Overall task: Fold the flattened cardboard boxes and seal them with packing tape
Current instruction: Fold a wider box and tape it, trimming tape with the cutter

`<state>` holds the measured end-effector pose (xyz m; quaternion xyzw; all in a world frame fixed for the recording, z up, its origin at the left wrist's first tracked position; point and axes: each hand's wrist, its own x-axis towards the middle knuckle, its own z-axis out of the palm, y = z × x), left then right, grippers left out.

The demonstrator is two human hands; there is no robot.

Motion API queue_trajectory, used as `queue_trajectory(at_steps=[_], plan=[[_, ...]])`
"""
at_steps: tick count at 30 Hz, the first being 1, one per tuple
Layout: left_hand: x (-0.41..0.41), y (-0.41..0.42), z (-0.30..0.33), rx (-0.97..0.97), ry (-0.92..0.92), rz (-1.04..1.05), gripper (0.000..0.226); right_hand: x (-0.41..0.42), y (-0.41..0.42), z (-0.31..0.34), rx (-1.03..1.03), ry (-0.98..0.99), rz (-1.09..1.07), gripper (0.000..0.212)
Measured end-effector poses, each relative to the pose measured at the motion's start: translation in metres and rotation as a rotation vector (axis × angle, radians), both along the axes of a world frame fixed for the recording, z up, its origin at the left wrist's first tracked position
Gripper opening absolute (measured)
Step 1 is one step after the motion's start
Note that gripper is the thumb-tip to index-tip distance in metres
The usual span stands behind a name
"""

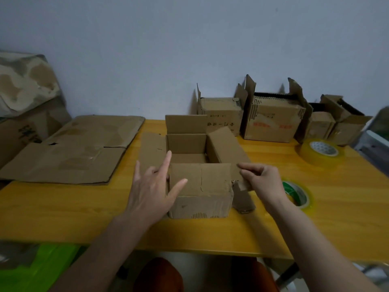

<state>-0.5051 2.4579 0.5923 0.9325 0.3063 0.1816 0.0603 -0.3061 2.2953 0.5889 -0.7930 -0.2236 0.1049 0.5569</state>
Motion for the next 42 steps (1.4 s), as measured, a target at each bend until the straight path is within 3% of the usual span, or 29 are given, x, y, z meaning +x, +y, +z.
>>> queue_trajectory(at_steps=[2, 3, 5, 6, 8, 11, 17, 20, 22, 24, 29, 32, 42], plan=[[0.001, -0.004, -0.001, 0.002, 0.07, 0.034, 0.086, -0.003, 0.002, -0.001, -0.073, -0.056, 0.009, 0.022], [0.003, -0.004, -0.002, -0.002, 0.082, 0.044, 0.084, -0.006, 0.003, -0.001, -0.196, -0.187, -0.011, 0.024], [0.005, -0.006, -0.002, -0.012, 0.082, 0.052, 0.083, -0.012, 0.004, -0.001, -0.524, -0.651, -0.056, 0.024], [0.006, -0.005, -0.003, -0.016, 0.083, 0.051, 0.083, -0.014, 0.004, -0.003, -0.578, -0.849, -0.024, 0.023], [0.007, -0.003, -0.005, -0.02, 0.075, 0.051, 0.082, -0.018, 0.006, -0.002, -0.58, -0.994, 0.129, 0.028], [0.006, 0.002, -0.008, -0.012, 0.074, 0.041, 0.074, -0.024, 0.008, -0.001, -0.556, -0.938, 0.228, 0.036], [-0.002, 0.007, -0.02, 0.029, 0.05, -0.033, 0.062, -0.032, 0.005, 0.005, -0.722, -0.843, 0.299, 0.065], [-0.002, 0.012, -0.027, 0.045, 0.033, -0.053, 0.069, -0.03, 0.01, 0.01, -0.758, -0.875, 0.359, 0.065], [-0.003, 0.014, -0.029, 0.041, 0.043, -0.044, 0.072, -0.026, 0.016, 0.01, -0.768, -0.793, 0.443, 0.063], [-0.003, 0.013, -0.025, -0.013, 0.092, -0.043, 0.079, -0.023, 0.02, 0.011, -0.784, -0.729, 0.493, 0.063], [-0.003, 0.008, -0.016, -0.09, 0.257, -0.062, 0.116, -0.021, 0.021, 0.019, -0.853, -0.785, 0.515, 0.061], [-0.002, 0.002, -0.014, -0.068, 0.325, -0.072, 0.12, -0.019, 0.019, 0.022, -0.859, -0.764, 0.529, 0.061], [0.019, 0.023, 0.0, 0.013, 0.531, -0.2, 0.1, -0.001, 0.021, 0.042, -0.805, -0.278, 0.812, 0.058]])
